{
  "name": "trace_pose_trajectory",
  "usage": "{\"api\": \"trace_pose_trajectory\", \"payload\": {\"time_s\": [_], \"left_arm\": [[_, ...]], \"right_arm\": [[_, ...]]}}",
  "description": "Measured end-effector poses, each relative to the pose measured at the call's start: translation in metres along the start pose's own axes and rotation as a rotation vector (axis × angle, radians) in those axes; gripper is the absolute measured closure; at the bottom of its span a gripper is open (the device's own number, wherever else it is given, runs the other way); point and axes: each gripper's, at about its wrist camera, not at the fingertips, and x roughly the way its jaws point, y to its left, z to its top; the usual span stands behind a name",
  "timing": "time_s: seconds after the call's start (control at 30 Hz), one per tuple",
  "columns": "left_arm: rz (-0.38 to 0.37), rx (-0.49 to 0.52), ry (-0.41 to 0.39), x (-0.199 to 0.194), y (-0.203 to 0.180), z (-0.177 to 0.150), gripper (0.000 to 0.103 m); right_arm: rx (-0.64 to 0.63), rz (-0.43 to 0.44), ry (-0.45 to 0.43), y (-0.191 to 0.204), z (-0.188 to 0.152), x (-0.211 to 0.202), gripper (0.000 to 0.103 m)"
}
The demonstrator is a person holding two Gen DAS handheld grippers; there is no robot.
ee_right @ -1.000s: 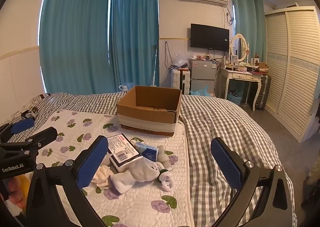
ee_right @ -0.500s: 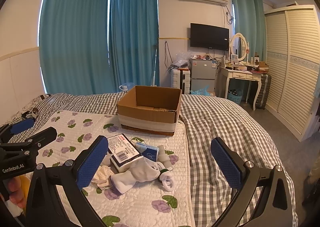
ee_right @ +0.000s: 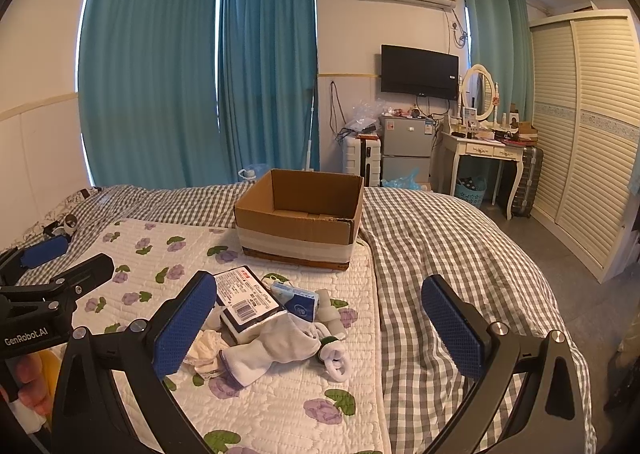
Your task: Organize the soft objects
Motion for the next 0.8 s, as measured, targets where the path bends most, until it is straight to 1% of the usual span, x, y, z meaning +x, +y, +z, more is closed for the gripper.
{"api": "trace_pose_trajectory", "payload": {"time_s": [0.8], "left_arm": [[0.001, 0.002, -0.001, -0.001, 0.0002, -0.0008, 0.007]], "right_arm": [[-0.002, -0.002, 0.001, 0.0, 0.0, 0.0, 0.0]]}}
